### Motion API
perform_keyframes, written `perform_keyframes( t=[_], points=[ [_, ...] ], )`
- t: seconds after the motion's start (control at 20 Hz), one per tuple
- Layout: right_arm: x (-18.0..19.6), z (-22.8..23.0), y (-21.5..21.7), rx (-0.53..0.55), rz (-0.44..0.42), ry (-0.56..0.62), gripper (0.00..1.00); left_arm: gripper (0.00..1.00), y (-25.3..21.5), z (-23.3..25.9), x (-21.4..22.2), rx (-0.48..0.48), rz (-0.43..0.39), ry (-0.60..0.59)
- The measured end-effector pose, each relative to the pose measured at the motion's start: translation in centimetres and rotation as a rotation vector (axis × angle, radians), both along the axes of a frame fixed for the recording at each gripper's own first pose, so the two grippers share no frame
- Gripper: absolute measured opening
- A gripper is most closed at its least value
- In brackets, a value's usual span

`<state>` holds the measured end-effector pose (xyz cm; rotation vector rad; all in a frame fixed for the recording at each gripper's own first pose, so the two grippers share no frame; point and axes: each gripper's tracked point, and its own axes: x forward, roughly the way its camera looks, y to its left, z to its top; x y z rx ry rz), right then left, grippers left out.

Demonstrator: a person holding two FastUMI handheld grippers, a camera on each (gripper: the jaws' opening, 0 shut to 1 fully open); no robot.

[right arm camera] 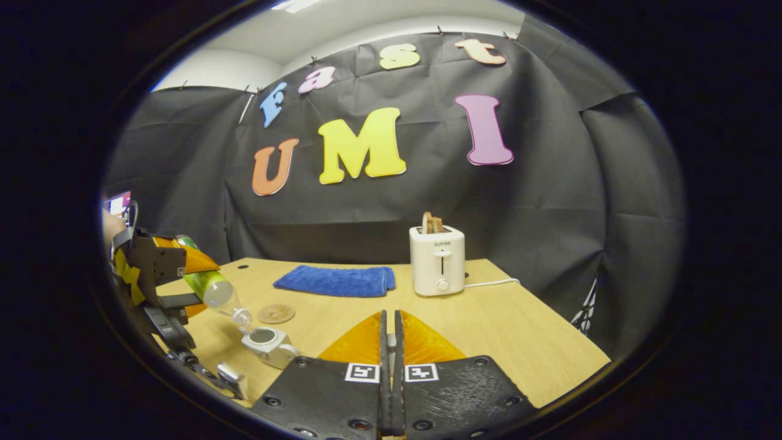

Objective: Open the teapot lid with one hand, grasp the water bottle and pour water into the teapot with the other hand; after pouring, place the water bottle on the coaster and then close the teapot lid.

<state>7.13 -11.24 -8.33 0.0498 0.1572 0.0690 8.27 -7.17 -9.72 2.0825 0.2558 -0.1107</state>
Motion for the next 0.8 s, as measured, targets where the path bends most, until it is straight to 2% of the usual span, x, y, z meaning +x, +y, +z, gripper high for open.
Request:
perform_keyframes(
  t=[0.15,0.25,0.3,0.35,0.5,0.6,0.75,0.8],
  points=[
    [0.0,-0.1,0.0,0.0,0.002,0.002,0.0,0.73,-0.5,0.6,-0.2,0.046,-0.019,-0.007],
    [-0.1,0.1,-0.1,0.001,0.005,-0.005,0.0,0.76,-1.2,1.4,0.0,0.07,-0.03,-0.014],
    [-0.2,0.2,0.0,0.011,0.013,-0.005,0.0,0.73,-1.3,1.5,-0.1,0.074,-0.031,-0.015],
    [0.0,0.0,0.0,0.019,0.014,-0.001,0.0,0.76,-1.4,1.6,-0.2,0.078,-0.031,-0.014],
    [0.0,-0.1,-0.1,0.026,0.012,0.002,0.0,0.73,-1.5,1.9,-0.1,0.088,-0.026,-0.018],
    [0.0,-0.1,-0.1,0.025,0.012,0.001,0.0,0.76,-1.5,1.9,-0.2,0.089,-0.025,-0.019],
    [0.1,-0.1,0.0,0.023,0.013,0.001,0.0,0.73,-1.3,1.9,-0.3,0.089,-0.026,-0.018],
    [0.1,-0.1,0.0,0.022,0.012,0.002,0.0,0.76,-1.4,1.9,-0.2,0.088,-0.03,-0.02]
  ],
)
